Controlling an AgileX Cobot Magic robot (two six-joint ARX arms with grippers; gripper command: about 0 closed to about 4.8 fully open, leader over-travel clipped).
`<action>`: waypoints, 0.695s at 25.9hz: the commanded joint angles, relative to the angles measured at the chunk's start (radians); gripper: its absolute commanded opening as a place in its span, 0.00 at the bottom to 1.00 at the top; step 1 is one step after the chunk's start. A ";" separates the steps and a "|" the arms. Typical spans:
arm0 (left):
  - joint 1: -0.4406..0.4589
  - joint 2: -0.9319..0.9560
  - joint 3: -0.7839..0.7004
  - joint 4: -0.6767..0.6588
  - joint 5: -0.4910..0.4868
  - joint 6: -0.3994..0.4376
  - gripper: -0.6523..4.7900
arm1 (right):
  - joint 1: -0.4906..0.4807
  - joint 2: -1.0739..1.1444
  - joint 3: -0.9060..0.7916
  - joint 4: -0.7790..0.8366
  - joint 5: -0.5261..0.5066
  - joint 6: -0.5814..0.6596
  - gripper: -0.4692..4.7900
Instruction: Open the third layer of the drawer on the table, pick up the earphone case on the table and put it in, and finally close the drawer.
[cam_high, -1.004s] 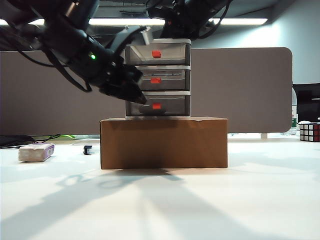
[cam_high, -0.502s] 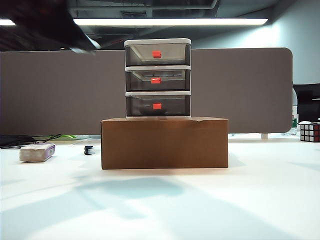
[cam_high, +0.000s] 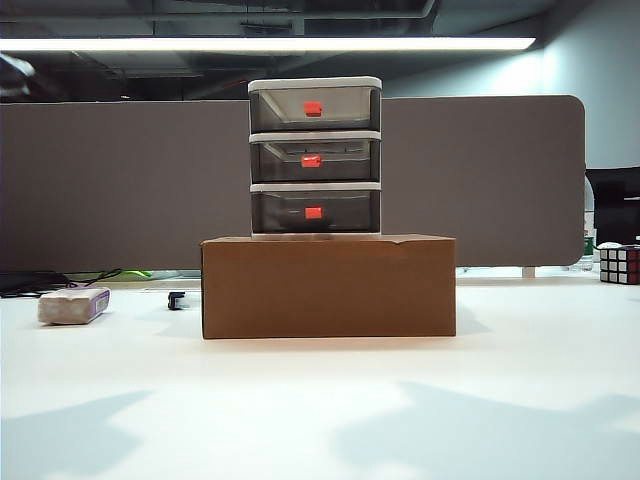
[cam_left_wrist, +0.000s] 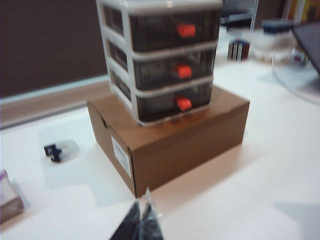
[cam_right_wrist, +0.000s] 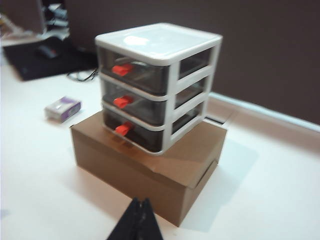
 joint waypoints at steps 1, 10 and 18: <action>0.000 -0.091 -0.036 0.011 -0.025 -0.007 0.11 | 0.000 -0.126 -0.091 0.006 0.018 -0.003 0.08; 0.001 -0.161 -0.122 0.062 -0.060 -0.007 0.11 | 0.005 -0.356 -0.307 0.002 0.026 0.051 0.08; 0.002 -0.162 -0.193 0.165 -0.100 -0.021 0.11 | 0.002 -0.357 -0.432 0.131 0.026 0.047 0.08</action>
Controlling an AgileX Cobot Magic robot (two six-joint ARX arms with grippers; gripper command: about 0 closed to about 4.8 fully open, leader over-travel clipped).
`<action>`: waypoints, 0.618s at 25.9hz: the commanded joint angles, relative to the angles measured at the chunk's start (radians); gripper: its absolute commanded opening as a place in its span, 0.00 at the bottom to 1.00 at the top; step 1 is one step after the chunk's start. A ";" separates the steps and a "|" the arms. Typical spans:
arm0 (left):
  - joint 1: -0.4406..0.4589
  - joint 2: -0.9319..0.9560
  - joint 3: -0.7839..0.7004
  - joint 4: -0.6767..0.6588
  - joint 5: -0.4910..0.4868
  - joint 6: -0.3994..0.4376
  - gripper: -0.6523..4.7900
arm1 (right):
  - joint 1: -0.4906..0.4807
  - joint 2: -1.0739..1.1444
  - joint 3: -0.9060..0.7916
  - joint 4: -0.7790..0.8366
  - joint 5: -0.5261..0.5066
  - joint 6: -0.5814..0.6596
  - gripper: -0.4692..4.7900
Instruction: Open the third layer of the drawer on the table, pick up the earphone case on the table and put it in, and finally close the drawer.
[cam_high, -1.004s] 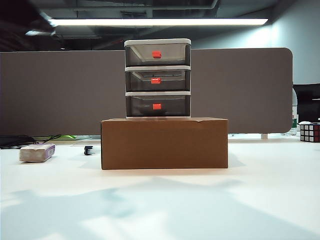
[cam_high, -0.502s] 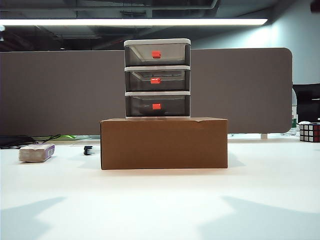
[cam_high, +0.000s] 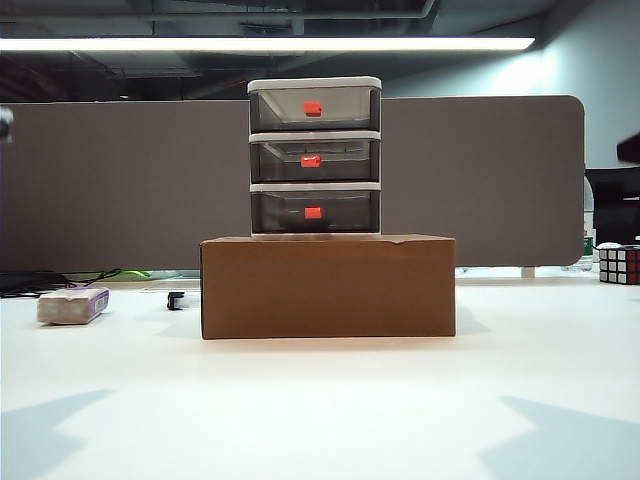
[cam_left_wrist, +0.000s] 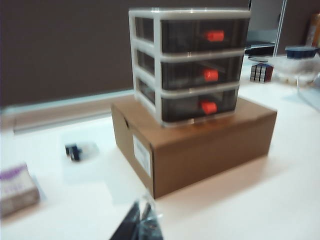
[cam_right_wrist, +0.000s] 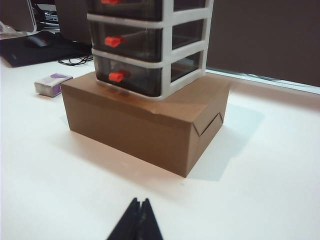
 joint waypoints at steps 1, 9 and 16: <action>0.000 0.000 0.006 0.029 -0.020 0.004 0.11 | -0.001 -0.002 -0.006 0.018 0.005 -0.019 0.08; 0.051 0.000 0.006 0.042 -0.148 0.010 0.11 | -0.082 -0.002 -0.006 0.021 0.053 -0.063 0.08; 0.336 0.000 0.006 0.093 0.081 0.011 0.11 | -0.307 -0.002 -0.006 0.047 -0.018 -0.047 0.08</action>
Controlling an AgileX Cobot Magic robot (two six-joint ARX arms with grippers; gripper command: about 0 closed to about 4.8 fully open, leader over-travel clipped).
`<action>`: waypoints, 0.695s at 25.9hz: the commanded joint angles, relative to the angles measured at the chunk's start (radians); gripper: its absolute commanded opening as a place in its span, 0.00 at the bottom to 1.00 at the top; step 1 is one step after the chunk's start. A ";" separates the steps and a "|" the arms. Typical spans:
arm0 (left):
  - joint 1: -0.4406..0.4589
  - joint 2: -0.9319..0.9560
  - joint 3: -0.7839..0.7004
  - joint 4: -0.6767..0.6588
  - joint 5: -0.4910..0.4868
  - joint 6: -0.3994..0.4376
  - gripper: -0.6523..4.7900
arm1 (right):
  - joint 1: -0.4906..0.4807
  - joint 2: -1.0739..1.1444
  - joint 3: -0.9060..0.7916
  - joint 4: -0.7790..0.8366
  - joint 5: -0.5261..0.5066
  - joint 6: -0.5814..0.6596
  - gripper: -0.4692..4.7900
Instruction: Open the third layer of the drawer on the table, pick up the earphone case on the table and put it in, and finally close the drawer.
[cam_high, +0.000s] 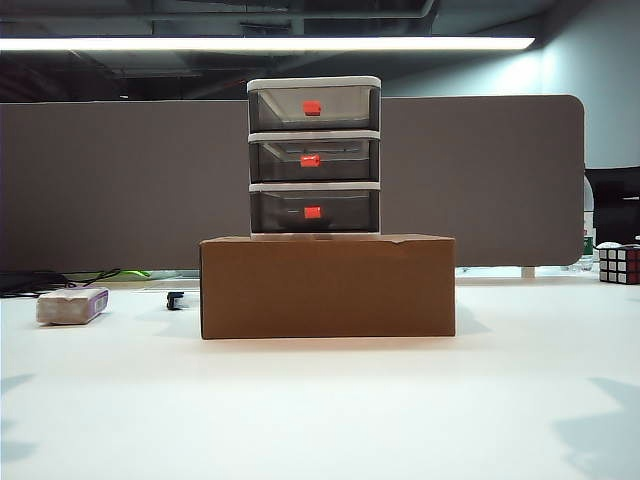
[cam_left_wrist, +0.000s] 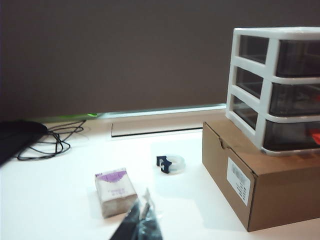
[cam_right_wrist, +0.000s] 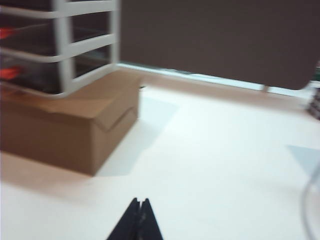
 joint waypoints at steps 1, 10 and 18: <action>0.095 0.000 0.006 0.021 0.130 -0.004 0.11 | -0.068 -0.002 -0.006 0.033 -0.049 0.006 0.08; 0.205 0.000 0.006 0.049 0.195 -0.002 0.11 | -0.126 -0.002 -0.006 0.031 -0.066 0.012 0.08; 0.204 0.000 0.006 -0.031 0.200 -0.034 0.11 | -0.127 -0.002 -0.006 0.028 -0.066 0.012 0.08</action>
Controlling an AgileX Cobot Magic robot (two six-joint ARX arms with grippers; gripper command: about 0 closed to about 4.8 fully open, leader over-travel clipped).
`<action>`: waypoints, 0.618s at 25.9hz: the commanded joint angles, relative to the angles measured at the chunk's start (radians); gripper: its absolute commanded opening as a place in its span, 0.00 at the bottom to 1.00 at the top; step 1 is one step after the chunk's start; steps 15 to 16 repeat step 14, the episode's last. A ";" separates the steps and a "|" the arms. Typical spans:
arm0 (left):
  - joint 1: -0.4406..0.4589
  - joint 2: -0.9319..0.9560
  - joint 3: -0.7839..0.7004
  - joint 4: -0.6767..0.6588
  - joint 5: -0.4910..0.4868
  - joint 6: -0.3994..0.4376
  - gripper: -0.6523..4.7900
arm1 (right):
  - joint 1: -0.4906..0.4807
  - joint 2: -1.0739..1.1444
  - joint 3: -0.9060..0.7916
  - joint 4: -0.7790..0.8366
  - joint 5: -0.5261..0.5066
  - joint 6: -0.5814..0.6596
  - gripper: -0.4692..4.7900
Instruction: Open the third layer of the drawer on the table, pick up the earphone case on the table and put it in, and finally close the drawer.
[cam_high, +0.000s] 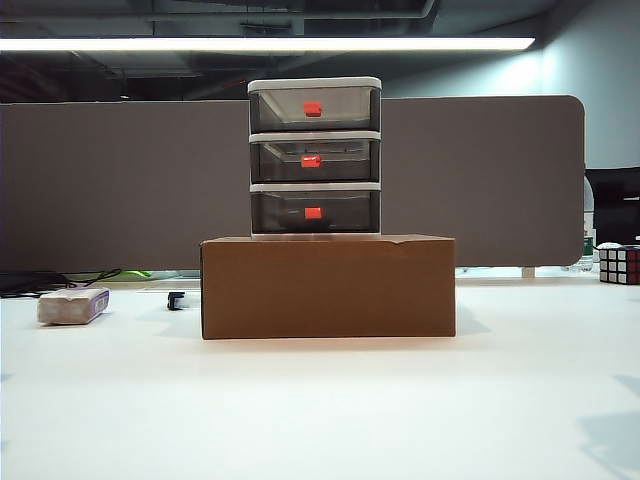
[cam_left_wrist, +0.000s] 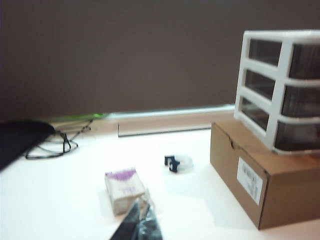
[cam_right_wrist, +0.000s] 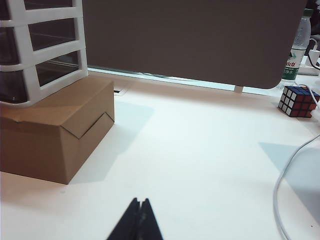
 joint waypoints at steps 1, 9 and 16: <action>-0.002 0.000 0.006 -0.030 0.005 -0.007 0.11 | 0.000 -0.002 -0.006 0.012 -0.005 0.001 0.08; -0.002 0.000 0.006 -0.043 0.005 -0.007 0.11 | 0.000 -0.002 -0.006 0.011 -0.005 0.001 0.08; -0.002 0.000 0.006 -0.043 0.005 -0.007 0.11 | 0.000 -0.002 -0.006 0.011 -0.005 0.001 0.08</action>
